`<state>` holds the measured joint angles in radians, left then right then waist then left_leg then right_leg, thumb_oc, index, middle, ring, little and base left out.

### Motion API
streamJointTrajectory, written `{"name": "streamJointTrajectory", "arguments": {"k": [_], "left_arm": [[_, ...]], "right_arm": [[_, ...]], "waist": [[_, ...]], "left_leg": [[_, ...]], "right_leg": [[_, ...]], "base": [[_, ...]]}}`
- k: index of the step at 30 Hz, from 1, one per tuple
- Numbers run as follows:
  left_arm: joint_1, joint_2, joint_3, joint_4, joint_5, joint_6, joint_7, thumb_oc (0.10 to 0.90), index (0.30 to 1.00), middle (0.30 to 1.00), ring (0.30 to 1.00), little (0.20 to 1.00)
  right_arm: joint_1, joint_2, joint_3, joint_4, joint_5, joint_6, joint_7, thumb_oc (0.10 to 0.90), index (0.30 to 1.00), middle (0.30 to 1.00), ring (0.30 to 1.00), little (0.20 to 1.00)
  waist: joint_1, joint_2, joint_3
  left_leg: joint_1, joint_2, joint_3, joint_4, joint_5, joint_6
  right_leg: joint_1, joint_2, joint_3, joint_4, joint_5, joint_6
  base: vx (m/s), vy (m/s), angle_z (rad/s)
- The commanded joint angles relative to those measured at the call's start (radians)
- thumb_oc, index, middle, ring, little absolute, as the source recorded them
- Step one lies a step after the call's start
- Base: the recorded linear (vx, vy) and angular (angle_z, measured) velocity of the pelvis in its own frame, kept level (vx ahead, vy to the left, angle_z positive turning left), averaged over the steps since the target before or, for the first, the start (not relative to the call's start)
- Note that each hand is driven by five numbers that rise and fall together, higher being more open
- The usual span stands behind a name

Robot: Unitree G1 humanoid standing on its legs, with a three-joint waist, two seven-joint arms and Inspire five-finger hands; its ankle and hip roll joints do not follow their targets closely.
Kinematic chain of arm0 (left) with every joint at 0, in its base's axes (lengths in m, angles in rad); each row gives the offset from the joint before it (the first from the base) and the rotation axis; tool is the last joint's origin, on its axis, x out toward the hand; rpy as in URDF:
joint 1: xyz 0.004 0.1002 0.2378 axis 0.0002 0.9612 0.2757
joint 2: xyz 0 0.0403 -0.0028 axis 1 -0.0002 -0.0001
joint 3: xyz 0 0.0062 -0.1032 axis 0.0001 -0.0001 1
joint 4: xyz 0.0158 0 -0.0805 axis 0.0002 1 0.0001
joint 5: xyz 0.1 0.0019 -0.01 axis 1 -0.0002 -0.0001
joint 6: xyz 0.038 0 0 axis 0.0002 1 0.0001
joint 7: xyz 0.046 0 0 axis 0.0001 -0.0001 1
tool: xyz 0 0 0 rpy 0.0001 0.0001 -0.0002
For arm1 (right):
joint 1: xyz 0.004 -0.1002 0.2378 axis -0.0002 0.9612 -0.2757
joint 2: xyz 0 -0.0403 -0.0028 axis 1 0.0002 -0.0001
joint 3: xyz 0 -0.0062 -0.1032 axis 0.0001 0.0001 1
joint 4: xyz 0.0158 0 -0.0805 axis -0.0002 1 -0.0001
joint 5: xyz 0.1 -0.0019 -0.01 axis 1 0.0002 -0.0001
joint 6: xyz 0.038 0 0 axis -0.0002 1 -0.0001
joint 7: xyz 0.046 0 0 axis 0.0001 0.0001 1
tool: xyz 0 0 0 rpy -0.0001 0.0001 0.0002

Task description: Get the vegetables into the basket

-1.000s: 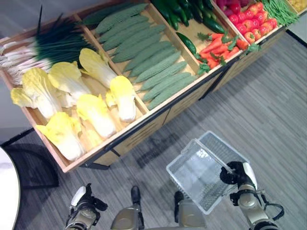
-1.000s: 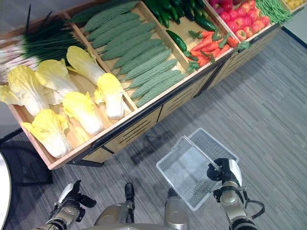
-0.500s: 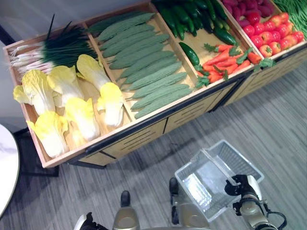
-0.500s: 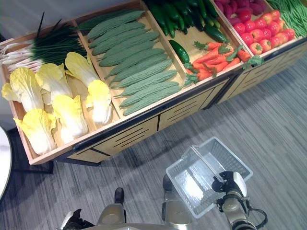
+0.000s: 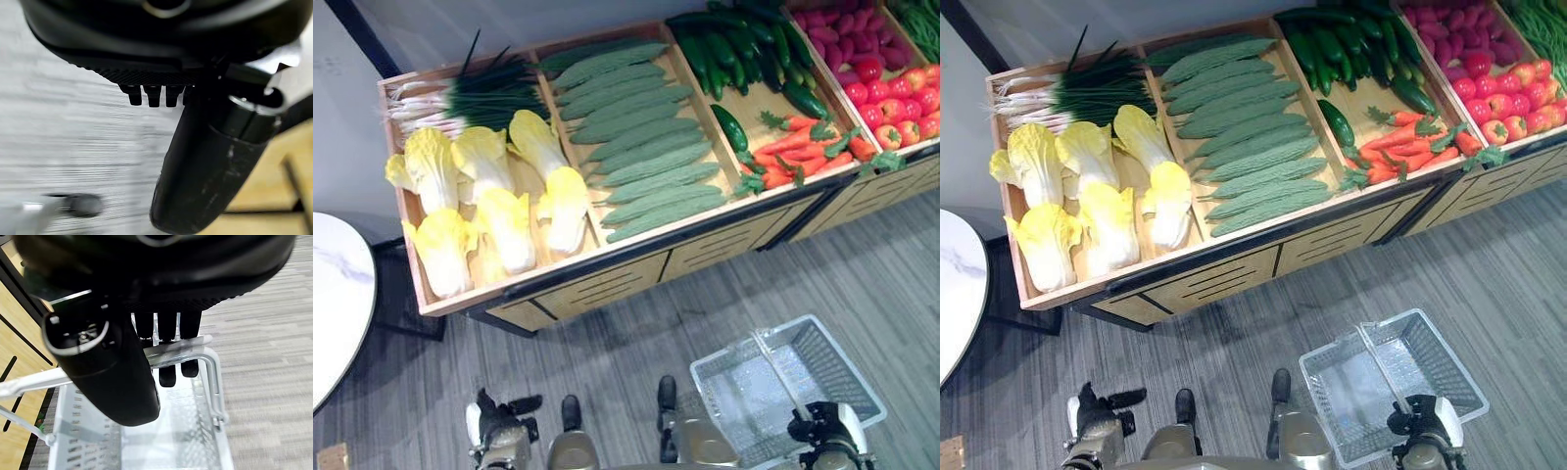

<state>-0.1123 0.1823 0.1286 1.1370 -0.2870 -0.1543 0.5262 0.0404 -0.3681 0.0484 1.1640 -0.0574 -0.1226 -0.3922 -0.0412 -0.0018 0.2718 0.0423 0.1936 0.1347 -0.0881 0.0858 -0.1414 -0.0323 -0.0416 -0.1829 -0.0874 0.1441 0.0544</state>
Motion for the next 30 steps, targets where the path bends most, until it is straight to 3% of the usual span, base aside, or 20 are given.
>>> {"name": "streamJointTrajectory", "arguments": {"k": [1, 8, 10, 13, 16, 18, 25, 30], "left_arm": [[0.007, 0.089, 0.086, 0.019, -0.118, -0.082, 0.143, 0.9, 1.0, 1.0, 1.0, 1.0], [0.009, 0.175, 0.162, -0.027, -0.108, -0.127, 0.237, 0.9, 1.0, 1.0, 1.0, 1.0], [0.01, 0.22, 0.208, -0.07, -0.097, -0.147, 0.312, 0.9, 1.0, 1.0, 1.0, 1.0], [0.021, 0.273, 0.242, -0.191, -0.02, -0.159, 0.448, 0.9, 1.0, 1.0, 1.0, 1.0], [0.036, 0.317, 0.249, -0.492, 0.117, -0.148, 0.533, 0.9, 1.0, 1.0, 1.0, 1.0], [0.019, 0.299, 0.244, -0.595, 0.16, -0.127, 0.524, 0.9, 1.0, 1.0, 1.0, 1.0], [-0.074, 0.236, 0.084, -0.887, 0.259, -0.115, 0.413, 0.9, 1.0, 1.0, 1.0, 1.0], [-0.13, 0.205, -0.024, -0.852, 0.257, -0.092, 0.332, 0.9, 1.0, 1.0, 1.0, 1.0]], "right_arm": [[-0.025, -0.055, 0.019, -0.026, 0.034, -0.036, -0.063, 0.4, 0.3, 0.3, 0.3, 0.3], [-0.023, -0.066, 0.045, -0.032, -0.018, -0.042, -0.082, 0.4, 0.3, 0.3, 0.3, 0.3], [-0.015, -0.075, 0.045, -0.04, -0.031, -0.052, -0.095, 0.4, 0.3, 0.3, 0.3, 0.3], [-0.002, -0.079, 0.056, -0.059, -0.043, -0.064, -0.103, 0.4, 0.3, 0.3, 0.3, 0.3], [0.024, -0.081, 0.046, -0.065, -0.057, -0.069, -0.106, 0.4, 0.3, 0.3, 0.3, 0.3], [0.03, -0.087, 0.034, -0.067, -0.059, -0.063, -0.103, 0.4, 0.3, 0.3, 0.3, 0.3], [0.02, -0.108, 0.04, -0.108, -0.079, -0.047, -0.091, 0.4, 0.3, 0.3, 0.3, 0.3], [-0.007, -0.121, 0.05, -0.156, -0.081, -0.04, -0.084, 0.4, 0.3, 0.3, 0.3, 0.3]], "waist": [[0.002, -0.062, -0.056], [0.001, -0.069, -0.073], [0.0, -0.07, -0.081], [-0.005, -0.072, -0.089], [-0.008, -0.069, -0.096], [-0.013, -0.07, -0.098], [-0.039, -0.071, -0.094], [-0.061, -0.071, -0.082]], "left_leg": [[0.005, -0.003, -0.002, 0.001, -0.023, -0.01], [0.021, -0.008, 0.009, 0.001, -0.035, -0.011], [0.028, -0.007, 0.013, 0.001, -0.038, -0.014], [0.035, -0.006, 0.021, 0.001, -0.042, -0.018], [0.037, -0.003, 0.019, 0.001, -0.043, -0.021], [0.04, -0.002, 0.018, 0.001, -0.043, -0.022], [0.039, 0.001, 0.03, 0.001, -0.047, -0.02], [0.037, 0.001, 0.042, 0.001, -0.048, -0.016]], "right_leg": [[0.051, -0.144, 0.049, 0.015, -0.088, 0.14], [0.059, -0.152, 0.063, 0.012, -0.085, 0.148], [0.064, -0.154, 0.065, 0.008, -0.084, 0.15], [0.067, -0.151, 0.069, 0.003, -0.086, 0.153], [0.069, -0.148, 0.069, 0.0, -0.088, 0.154], [0.071, -0.147, 0.069, 0.0, -0.089, 0.153], [0.061, -0.146, 0.079, 0.0, -0.083, 0.153], [0.043, -0.146, 0.098, 0.0, -0.075, 0.154]], "base": [[-0.01, 0.071, -0.13], [0.01, 0.047, -0.06], [0.02, 0.02, -0.11], [0.01, 0.008, -0.07], [0.0, -0.007, -0.05], [0.0, 0.0, 0.0], [-0.01, -0.002, -0.03], [-0.03, 0.002, -0.09]]}}
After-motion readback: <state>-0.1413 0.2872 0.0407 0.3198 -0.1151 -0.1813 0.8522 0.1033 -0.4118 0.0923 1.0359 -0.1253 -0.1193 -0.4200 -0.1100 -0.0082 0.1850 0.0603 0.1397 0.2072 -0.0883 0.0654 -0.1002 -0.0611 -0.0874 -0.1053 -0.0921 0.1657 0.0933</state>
